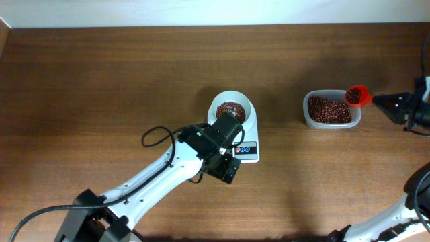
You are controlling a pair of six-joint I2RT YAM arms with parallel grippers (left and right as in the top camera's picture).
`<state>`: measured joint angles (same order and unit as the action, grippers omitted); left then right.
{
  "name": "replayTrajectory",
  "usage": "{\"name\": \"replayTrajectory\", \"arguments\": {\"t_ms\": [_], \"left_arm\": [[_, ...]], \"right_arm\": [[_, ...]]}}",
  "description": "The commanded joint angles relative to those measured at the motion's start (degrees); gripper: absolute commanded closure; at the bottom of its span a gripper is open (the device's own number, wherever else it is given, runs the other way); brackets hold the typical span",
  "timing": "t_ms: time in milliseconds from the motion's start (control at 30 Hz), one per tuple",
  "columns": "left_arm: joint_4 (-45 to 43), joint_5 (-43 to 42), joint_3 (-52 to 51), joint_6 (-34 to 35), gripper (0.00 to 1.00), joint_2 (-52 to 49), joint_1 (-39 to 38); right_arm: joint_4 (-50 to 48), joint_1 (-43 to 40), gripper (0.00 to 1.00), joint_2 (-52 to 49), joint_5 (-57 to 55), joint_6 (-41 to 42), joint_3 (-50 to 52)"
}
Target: Scoop item into bowl and weigh 50g on scale
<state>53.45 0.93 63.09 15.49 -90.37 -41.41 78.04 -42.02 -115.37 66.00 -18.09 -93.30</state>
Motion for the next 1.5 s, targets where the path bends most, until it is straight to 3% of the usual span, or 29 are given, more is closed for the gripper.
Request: {"name": "replayTrajectory", "arguments": {"t_ms": [0, 400, 1200, 1467], "left_arm": [[-0.02, 0.55, -0.37, -0.09, 0.01, 0.59, -0.17], [-0.04, 0.55, -0.37, -0.09, 0.01, 0.59, -0.17], [-0.04, 0.55, -0.37, -0.09, 0.01, 0.59, -0.17], [-0.04, 0.55, -0.37, -0.09, 0.01, 0.59, -0.17]], "right_arm": [[2.19, 0.04, 0.96, -0.28, 7.56, -4.5, 0.5], [4.74, 2.21, 0.97, -0.28, 15.98, -6.12, 0.5], [-0.39, 30.32, 0.96, -0.31, 16.13, -5.42, 0.5], [-11.1, 37.11, 0.96, -0.31, 15.15, 4.46, 0.5]]}}
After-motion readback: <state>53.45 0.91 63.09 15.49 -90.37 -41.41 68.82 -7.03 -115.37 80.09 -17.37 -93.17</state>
